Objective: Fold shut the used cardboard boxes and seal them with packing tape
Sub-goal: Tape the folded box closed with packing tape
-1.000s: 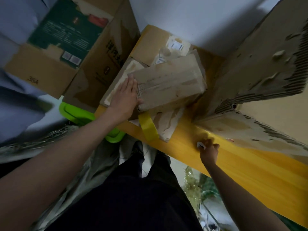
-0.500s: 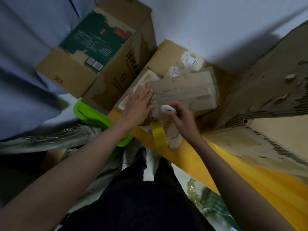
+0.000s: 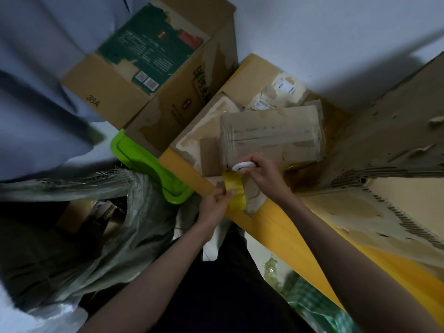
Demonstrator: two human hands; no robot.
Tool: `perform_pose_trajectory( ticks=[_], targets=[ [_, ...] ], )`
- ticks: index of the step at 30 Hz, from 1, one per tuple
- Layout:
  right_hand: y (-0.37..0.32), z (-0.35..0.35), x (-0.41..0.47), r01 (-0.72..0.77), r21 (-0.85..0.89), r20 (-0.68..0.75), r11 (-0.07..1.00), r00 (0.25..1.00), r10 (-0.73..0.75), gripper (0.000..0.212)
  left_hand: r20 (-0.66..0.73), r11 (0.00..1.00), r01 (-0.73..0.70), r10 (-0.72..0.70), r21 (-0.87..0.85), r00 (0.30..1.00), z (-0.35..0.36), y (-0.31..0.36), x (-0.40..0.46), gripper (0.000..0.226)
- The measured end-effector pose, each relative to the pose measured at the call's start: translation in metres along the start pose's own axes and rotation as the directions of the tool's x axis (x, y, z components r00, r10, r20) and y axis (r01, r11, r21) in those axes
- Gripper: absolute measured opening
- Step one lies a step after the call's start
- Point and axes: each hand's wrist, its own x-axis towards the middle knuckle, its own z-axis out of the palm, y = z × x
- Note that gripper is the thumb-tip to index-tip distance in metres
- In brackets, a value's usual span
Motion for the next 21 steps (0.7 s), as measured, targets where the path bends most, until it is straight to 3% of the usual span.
perform_pose_trajectory(
  ticks=[2,5,11,21],
  targets=[
    [0.000,-0.001,-0.001,0.010,0.004,0.007,1.000,1.000,-0.010,0.016,-0.030,0.999,-0.013,0.012,-0.041,0.999,0.000,-0.005,-0.005,0.008],
    [-0.001,-0.002,0.000,0.043,0.000,0.041,0.999,0.998,-0.043,0.013,-0.029,0.999,-0.032,0.032,-0.004,0.999,-0.002,-0.007,-0.011,0.023],
    [0.002,-0.003,0.000,0.107,-0.050,0.084,0.993,0.991,-0.102,0.010,0.064,0.999,-0.015,0.017,-0.030,0.998,-0.003,-0.008,-0.011,0.022],
    [0.001,0.001,0.004,0.171,-0.132,0.083,0.976,0.984,-0.161,0.005,0.051,0.998,-0.020,0.023,-0.058,0.998,-0.007,-0.005,-0.016,0.035]
  ],
)
